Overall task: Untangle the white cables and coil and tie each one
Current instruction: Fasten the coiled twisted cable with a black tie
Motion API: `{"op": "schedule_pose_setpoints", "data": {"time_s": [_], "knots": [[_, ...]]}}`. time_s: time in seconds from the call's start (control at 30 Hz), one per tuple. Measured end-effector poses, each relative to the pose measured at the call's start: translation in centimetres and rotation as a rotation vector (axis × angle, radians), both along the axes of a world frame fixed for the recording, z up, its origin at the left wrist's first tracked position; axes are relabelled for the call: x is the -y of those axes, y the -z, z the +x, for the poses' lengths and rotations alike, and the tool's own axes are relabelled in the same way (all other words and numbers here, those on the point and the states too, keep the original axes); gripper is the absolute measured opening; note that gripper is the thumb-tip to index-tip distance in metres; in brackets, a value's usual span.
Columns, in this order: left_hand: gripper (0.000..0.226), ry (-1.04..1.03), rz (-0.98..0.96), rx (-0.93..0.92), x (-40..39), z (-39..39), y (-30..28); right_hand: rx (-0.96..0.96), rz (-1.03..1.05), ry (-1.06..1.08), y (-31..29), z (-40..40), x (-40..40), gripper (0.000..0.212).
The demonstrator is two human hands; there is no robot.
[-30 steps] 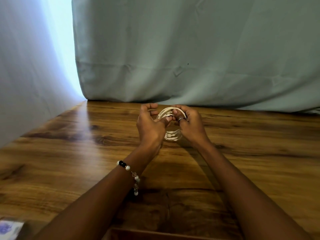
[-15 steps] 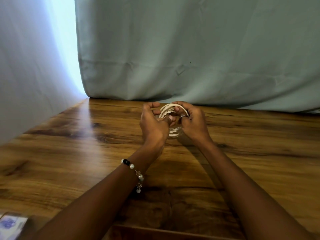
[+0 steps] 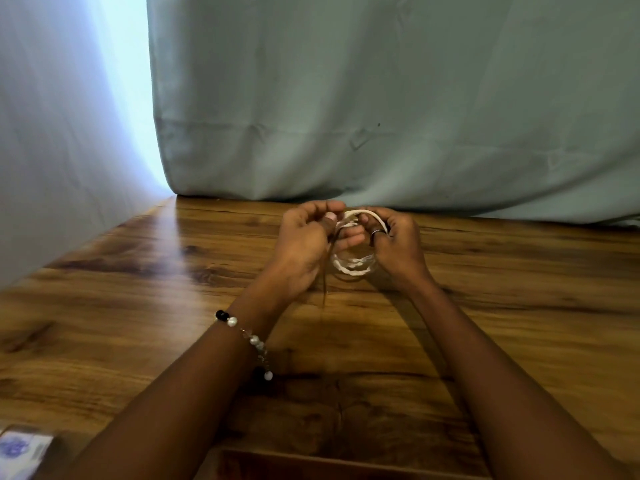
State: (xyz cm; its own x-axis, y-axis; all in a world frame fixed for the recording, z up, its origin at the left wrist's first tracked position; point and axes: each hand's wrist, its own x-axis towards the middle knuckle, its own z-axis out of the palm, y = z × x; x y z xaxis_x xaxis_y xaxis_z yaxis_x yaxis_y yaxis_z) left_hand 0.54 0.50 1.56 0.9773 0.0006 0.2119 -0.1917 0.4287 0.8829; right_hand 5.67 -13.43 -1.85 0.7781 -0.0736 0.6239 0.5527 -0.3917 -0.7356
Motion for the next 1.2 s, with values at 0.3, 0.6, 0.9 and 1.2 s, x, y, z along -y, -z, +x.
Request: {"op": "schedule_pose_setpoints", "data": {"time_s": [0.3, 0.6, 0.9, 1.2], "knots": [[0.016, -0.073, 0.122, 0.258, -1.4, -0.2, -0.3, -0.032, -0.130, 0.065, -0.2, 0.0, -0.1, 0.034], [0.018, -0.263, 0.080, 0.181, -2.6, 0.8, -0.8, 0.036, -0.430, 0.074, -1.1, -1.3, -0.6, 0.030], [0.030, -0.276, 0.625, 0.277, -2.5, 1.6, 0.0, 0.146, -0.572, 0.056, -1.6, -2.8, -1.4, 0.046], [0.029, -0.232, 0.671, 0.358, -1.2, 2.1, 2.0, 0.138, -0.470, 0.075, -1.4, -2.9, -2.2, 0.036]]}}
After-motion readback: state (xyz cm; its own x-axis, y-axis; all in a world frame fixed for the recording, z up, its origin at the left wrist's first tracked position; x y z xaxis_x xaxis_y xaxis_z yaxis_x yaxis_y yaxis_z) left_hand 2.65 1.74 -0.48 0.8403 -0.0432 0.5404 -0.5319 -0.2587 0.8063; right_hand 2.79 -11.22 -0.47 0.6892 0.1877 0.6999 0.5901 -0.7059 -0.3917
